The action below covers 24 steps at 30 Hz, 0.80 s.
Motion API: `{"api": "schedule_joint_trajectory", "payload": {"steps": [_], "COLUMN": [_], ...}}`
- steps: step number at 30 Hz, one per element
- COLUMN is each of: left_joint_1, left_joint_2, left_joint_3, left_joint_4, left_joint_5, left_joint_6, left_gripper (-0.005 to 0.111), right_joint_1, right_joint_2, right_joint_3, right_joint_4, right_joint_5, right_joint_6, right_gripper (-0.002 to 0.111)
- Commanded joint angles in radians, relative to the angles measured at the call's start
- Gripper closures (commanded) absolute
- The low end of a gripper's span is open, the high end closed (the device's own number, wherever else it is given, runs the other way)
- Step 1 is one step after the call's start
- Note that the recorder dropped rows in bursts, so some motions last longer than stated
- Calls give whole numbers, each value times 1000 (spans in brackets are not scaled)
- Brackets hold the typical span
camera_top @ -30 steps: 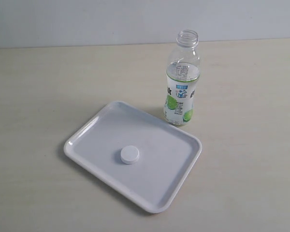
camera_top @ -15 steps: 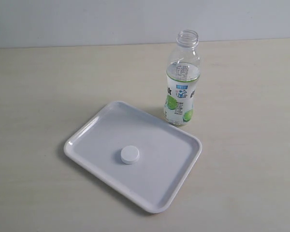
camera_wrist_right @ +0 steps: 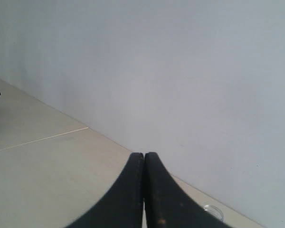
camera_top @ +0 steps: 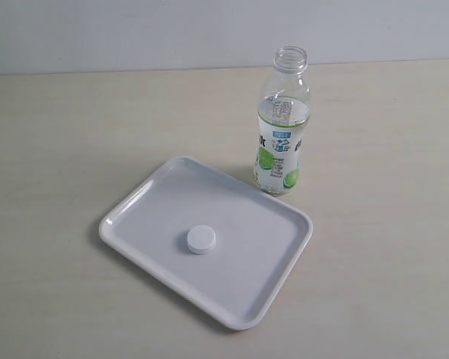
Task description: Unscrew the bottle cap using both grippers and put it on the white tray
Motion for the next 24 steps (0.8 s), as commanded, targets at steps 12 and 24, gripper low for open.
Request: {"api": "schedule_joint_trajectory", "payload": {"steps": [12, 24], "left_joint_1": [2, 2], "left_joint_2": [-7, -7], "left_joint_3": [3, 3], "left_joint_4": [-9, -9], "left_joint_5": [-8, -8], "left_joint_6": [-7, -7], "left_gripper": [107, 107], "right_joint_1": [2, -772], "right_joint_2": [-4, -214], "right_joint_3": [5, 177], "right_joint_4": [-17, 22], "right_joint_5": [-5, 57], "right_joint_6": [9, 59], "right_gripper": [108, 108]}}
